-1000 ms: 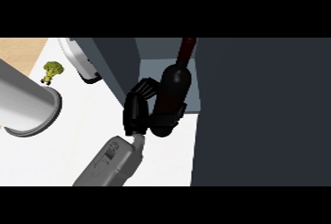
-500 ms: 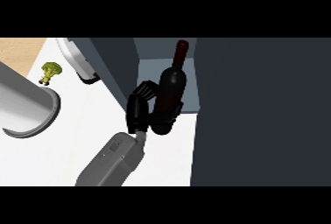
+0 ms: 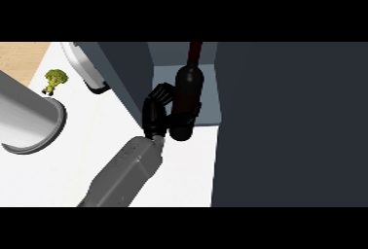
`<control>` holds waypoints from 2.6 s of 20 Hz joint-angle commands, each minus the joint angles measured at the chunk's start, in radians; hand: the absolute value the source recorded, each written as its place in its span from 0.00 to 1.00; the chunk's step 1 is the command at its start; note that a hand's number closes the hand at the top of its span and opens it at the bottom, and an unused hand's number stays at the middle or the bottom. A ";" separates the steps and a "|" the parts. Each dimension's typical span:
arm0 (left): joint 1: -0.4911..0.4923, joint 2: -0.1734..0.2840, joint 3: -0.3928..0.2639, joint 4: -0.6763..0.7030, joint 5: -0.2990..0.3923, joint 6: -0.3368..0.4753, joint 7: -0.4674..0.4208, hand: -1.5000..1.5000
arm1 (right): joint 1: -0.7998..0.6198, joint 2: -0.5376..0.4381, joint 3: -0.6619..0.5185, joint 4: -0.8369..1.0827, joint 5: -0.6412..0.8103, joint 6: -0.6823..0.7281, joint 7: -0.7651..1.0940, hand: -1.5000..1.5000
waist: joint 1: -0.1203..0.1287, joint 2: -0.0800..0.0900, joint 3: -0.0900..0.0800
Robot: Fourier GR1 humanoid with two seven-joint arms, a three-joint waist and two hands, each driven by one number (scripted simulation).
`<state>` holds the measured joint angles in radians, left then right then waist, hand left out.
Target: Pick up the wine, place it into the cabinet and close the cabinet
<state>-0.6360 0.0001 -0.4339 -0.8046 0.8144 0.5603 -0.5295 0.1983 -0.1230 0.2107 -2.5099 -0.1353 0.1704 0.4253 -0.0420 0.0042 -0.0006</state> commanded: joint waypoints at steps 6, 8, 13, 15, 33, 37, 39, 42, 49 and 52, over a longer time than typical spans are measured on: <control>-0.181 0.000 0.066 0.184 0.069 -0.022 0.025 1.00 | 0.041 0.002 -0.030 -0.165 -0.131 -0.009 0.086 0.00 | 0.003 0.001 0.000; -0.208 0.000 0.068 0.220 0.095 -0.033 -0.010 1.00 | 0.039 0.005 -0.026 -0.152 -0.138 0.009 0.058 0.00 | -0.009 0.004 0.000; -0.307 0.000 0.093 0.250 0.091 0.011 0.043 1.00 | -0.015 -0.002 -0.095 -0.130 -0.183 0.004 0.079 0.00 | 0.009 0.001 0.000; -0.327 0.000 0.101 0.271 0.084 0.012 0.034 1.00 | 0.000 -0.010 -0.054 -0.182 -0.165 0.001 0.138 0.00 | 0.005 0.000 0.000; -0.510 0.041 0.086 0.654 -0.086 0.179 0.031 0.00 | 0.090 0.011 -0.029 -0.148 -0.148 0.065 0.030 0.00 | -0.024 0.010 0.001; -0.518 0.097 0.097 0.692 -0.093 0.123 0.039 0.00 | 0.036 0.030 -0.029 -0.094 -0.123 0.058 0.003 0.00 | -0.024 0.018 0.000; -0.529 0.092 0.094 0.692 -0.103 0.152 0.055 0.00 | 0.109 0.033 -0.006 -0.128 -0.125 0.067 0.000 0.00 | -0.016 0.008 0.001; -0.512 0.066 0.098 0.708 -0.111 0.173 0.021 0.00 | 0.087 0.021 -0.023 -0.139 -0.144 0.070 0.013 0.00 | -0.018 0.010 0.000; -0.496 0.108 0.108 0.679 -0.123 0.031 -0.037 0.00 | 0.096 0.011 -0.032 -0.156 -0.170 0.076 0.026 0.00 | -0.016 0.011 0.000; -0.517 0.128 0.118 0.675 -0.125 -0.030 -0.038 0.00 | 0.136 0.033 0.013 -0.142 -0.124 0.083 -0.027 0.00 | -0.024 0.010 0.000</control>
<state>-1.1582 0.0415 -0.3218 -0.1462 0.6972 0.6299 -0.5722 0.2613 -0.0860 0.2210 -2.4939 -0.1573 0.2491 0.3650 -0.0678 0.0122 0.0030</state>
